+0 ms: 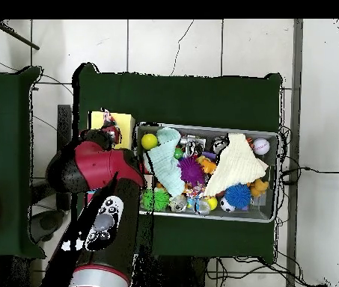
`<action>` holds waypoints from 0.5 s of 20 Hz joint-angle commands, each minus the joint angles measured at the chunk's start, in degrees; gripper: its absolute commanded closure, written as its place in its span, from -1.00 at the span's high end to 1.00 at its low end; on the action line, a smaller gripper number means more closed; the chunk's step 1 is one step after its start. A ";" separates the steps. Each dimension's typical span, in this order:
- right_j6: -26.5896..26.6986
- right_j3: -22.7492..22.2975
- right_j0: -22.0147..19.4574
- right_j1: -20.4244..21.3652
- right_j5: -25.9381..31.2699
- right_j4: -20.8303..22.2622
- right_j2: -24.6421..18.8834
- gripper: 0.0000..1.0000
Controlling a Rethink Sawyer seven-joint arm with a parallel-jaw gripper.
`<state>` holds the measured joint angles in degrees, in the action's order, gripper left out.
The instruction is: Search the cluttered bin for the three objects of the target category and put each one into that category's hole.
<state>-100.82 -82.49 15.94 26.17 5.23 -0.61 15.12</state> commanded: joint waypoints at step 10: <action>-4.08 -2.37 -6.00 -11.55 0.29 4.15 -5.42 1.00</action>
<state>-100.82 -82.50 15.54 26.29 5.23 -0.60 15.02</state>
